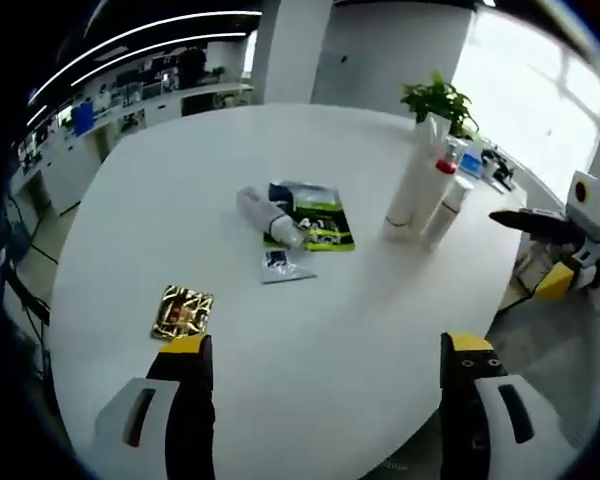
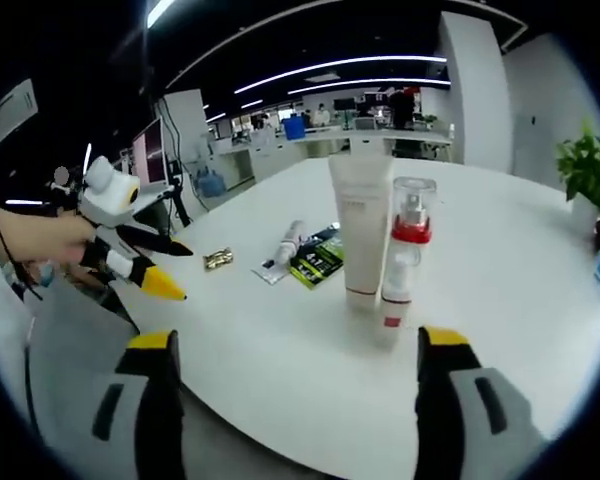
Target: Arrange the skincare products in the storage area until every visible bottle or jar stands upright without overlapping.
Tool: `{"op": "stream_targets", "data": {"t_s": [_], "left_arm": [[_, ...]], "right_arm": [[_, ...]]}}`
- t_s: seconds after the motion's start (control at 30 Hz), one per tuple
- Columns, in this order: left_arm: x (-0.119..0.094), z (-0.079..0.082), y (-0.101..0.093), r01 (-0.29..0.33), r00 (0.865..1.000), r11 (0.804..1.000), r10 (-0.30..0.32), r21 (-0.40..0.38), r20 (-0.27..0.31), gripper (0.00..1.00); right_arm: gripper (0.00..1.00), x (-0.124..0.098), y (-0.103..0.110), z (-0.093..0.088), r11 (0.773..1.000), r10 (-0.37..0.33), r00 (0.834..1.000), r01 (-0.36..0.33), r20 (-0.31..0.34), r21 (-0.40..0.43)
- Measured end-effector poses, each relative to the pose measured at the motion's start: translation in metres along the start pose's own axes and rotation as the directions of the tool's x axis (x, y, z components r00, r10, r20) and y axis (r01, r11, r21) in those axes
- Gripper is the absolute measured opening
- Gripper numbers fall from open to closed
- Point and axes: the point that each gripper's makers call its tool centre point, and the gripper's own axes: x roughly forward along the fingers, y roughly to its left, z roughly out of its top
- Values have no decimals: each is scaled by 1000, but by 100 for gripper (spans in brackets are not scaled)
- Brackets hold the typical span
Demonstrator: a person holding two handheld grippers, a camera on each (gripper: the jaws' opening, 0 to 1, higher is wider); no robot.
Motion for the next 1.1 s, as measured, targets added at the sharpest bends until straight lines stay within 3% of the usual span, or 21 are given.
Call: {"op": "stream_targets", "data": {"t_s": [0.27, 0.43, 0.83, 0.97, 1.1], "left_arm": [[28, 10, 1, 9, 999, 1000, -9, -14, -32, 91], [40, 12, 4, 1, 998, 1000, 1, 18, -65, 91], [73, 48, 10, -51, 998, 999, 51, 1, -43, 86], [86, 56, 13, -70, 996, 998, 70, -3, -46, 81], [97, 63, 11, -56, 997, 997, 54, -48, -45, 79]], "right_arm": [[98, 0, -2, -1, 1000, -10, 1000, 10, -2, -6], [98, 1, -6, -1, 1000, -30, 1000, 30, -2, -6], [97, 1, -12, -3, 998, -56, 998, 56, -8, 13], [96, 1, -14, -4, 998, -65, 998, 65, -16, 17], [96, 1, -15, -5, 997, -73, 997, 73, -20, 21]]}}
